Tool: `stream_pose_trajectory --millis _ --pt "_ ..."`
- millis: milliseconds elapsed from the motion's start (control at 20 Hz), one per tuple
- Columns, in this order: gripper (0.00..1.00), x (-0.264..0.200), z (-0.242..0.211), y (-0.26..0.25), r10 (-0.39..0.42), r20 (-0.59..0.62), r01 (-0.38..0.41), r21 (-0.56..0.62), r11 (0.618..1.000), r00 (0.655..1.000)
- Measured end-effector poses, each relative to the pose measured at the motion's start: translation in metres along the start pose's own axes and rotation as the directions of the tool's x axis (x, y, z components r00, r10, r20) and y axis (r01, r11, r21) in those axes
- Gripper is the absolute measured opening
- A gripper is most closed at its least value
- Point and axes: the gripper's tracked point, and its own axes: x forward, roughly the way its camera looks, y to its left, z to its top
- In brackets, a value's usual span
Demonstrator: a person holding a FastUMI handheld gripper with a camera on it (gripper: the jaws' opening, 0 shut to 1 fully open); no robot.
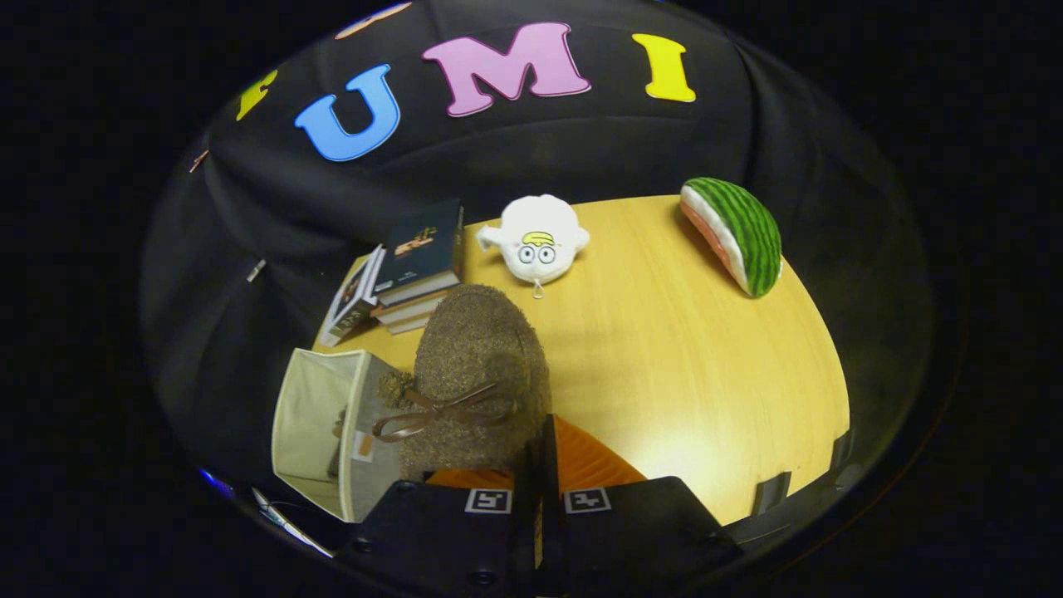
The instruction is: Open the storage box then place both shoes into the box .Put the left shoe in first, then the right shoe, with the right side of both shoes facing outward in a uniform manner.
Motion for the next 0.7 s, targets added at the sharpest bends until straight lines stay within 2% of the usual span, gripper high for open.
stream_pose_trajectory --millis 150,250,550,700 --pt "0.08 -0.006 0.003 0.063 0.076 0.003 -0.076 0.024 0.997 0.997" --pt "0.08 -0.003 -0.003 0.097 0.093 -0.012 -0.093 0.024 0.995 0.996" --pt "0.08 0.027 -0.032 0.175 0.075 -0.091 -0.071 0.045 0.996 0.993" --pt "0.08 0.047 -0.048 0.19 0.041 -0.116 -0.04 0.009 0.999 0.992"
